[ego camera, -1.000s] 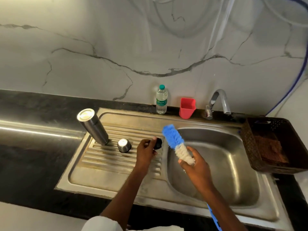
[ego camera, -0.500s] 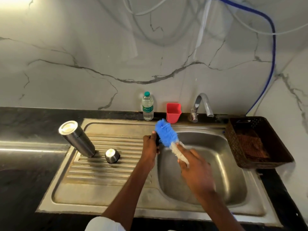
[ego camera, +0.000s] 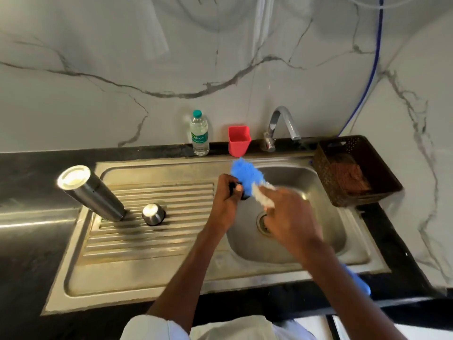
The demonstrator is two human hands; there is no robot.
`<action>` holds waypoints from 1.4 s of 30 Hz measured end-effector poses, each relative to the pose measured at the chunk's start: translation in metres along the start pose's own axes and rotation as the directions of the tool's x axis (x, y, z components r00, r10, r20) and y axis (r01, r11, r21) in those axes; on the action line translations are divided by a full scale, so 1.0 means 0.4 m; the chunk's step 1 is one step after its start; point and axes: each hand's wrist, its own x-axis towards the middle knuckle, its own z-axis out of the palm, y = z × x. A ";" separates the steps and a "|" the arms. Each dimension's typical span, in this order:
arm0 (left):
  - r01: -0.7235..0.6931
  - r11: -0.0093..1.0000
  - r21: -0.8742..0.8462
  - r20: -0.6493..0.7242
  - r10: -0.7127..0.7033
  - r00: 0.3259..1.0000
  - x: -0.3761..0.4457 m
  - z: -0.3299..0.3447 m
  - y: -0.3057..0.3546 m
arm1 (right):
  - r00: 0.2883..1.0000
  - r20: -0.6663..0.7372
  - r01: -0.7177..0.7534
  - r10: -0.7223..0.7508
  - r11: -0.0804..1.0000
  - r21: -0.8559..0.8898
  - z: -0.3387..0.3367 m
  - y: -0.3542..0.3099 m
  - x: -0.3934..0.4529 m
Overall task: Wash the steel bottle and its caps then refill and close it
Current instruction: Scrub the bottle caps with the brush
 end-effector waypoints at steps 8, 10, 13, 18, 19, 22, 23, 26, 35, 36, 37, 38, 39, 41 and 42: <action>0.269 0.888 -0.372 -0.077 -0.319 0.945 0.028 -0.015 0.047 | 1.000 0.003 0.010 -0.012 0.953 0.302 -0.055 0.063 0.039; 0.315 0.808 -0.498 0.007 -0.360 0.933 0.023 0.010 0.068 | 0.998 0.034 -0.059 0.050 0.923 0.379 -0.051 0.084 0.077; 0.343 0.689 -0.638 0.058 -0.401 0.914 0.021 0.029 0.111 | 0.969 0.194 -0.238 0.153 0.784 0.574 -0.041 0.122 0.098; 0.321 0.678 -0.662 -0.086 -0.494 0.865 0.064 0.045 0.132 | 0.974 -0.165 -0.038 0.152 0.837 0.546 0.011 0.108 -0.044; 0.320 0.695 -0.644 -0.106 -0.496 0.862 0.062 0.065 0.133 | 0.967 -0.224 0.004 0.118 0.877 0.481 0.027 0.104 -0.052; 0.331 0.779 -0.532 -0.157 -0.475 0.866 0.037 0.136 0.117 | 0.962 -0.261 0.000 0.085 0.950 0.311 0.036 0.121 -0.011; 0.325 0.785 -0.527 -0.182 -0.479 0.859 0.029 0.151 0.115 | 0.964 -0.251 -0.010 0.091 0.952 0.306 0.029 0.134 0.004; 0.302 0.709 -0.637 -0.255 -0.563 0.786 0.028 0.153 0.109 | 0.977 -0.212 0.074 -0.010 0.952 0.297 0.023 0.172 -0.002; 0.210 0.801 -0.560 -0.359 -0.463 0.810 0.104 0.189 0.188 | 0.953 -0.296 0.183 -0.071 0.911 0.370 -0.010 0.227 0.022; 0.214 0.810 -0.545 -0.364 -0.459 0.811 0.120 0.190 0.196 | 0.950 -0.306 0.186 -0.066 0.905 0.382 -0.008 0.229 0.025; 0.227 0.813 -0.536 -0.342 -0.455 0.822 0.126 0.197 0.203 | 0.952 -0.305 0.156 -0.020 0.890 0.429 -0.005 0.235 0.040; 0.242 0.813 -0.529 -0.308 -0.450 0.838 0.125 0.205 0.208 | 0.959 -0.281 0.109 0.048 0.850 0.516 -0.004 0.242 0.063; 0.246 0.811 -0.531 -0.288 -0.446 0.848 0.122 0.213 0.207 | 0.963 -0.248 0.069 0.101 0.799 0.597 -0.004 0.248 0.084; 0.212 0.787 -0.580 -0.285 -0.440 0.852 0.118 0.217 0.206 | 0.968 -0.220 0.063 0.123 0.727 0.684 -0.005 0.249 0.100; 0.187 0.765 -0.616 -0.286 -0.438 0.852 0.120 0.216 0.206 | 0.969 -0.216 0.071 0.121 0.698 0.712 0.002 0.243 0.098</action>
